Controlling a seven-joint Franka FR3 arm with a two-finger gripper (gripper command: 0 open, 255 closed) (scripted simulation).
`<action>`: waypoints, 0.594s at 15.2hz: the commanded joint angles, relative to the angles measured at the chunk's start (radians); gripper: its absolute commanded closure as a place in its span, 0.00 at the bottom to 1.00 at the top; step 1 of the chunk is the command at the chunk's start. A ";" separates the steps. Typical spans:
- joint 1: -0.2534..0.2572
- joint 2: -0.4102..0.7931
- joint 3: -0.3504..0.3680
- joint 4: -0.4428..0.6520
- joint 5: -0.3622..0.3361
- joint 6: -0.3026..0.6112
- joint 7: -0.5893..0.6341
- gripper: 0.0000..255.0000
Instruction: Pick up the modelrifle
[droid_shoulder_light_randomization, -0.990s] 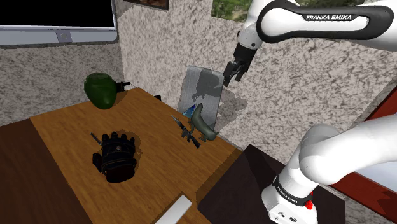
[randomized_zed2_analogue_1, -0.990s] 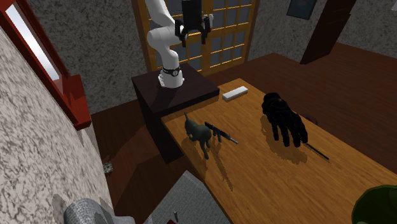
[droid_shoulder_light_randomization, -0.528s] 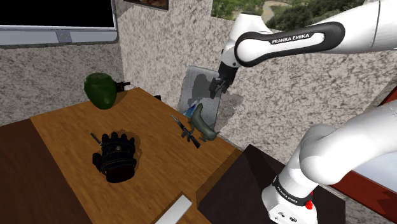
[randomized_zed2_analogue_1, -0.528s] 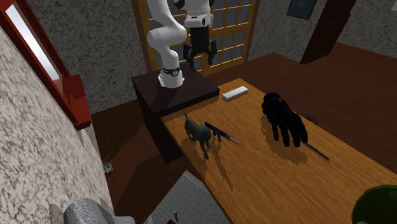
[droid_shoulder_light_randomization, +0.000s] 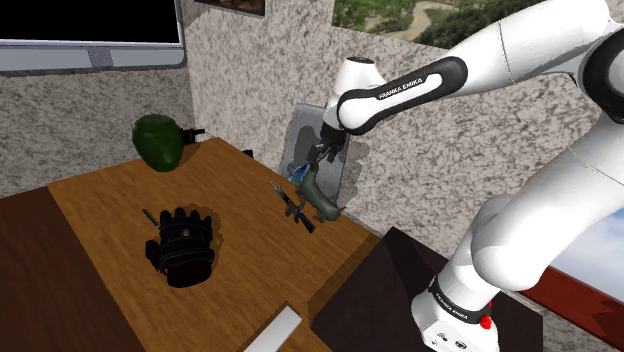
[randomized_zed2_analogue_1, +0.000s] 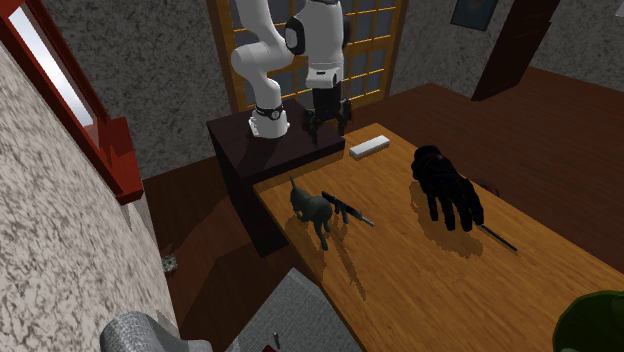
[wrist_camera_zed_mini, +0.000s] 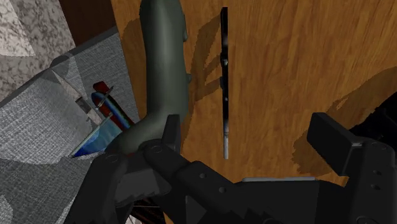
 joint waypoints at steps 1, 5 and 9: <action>0.004 0.072 -0.004 0.002 0.008 0.072 -0.009 0.00; 0.012 0.230 -0.004 0.050 0.035 0.185 -0.030 0.00; 0.013 0.390 0.005 0.120 0.069 0.278 -0.055 0.00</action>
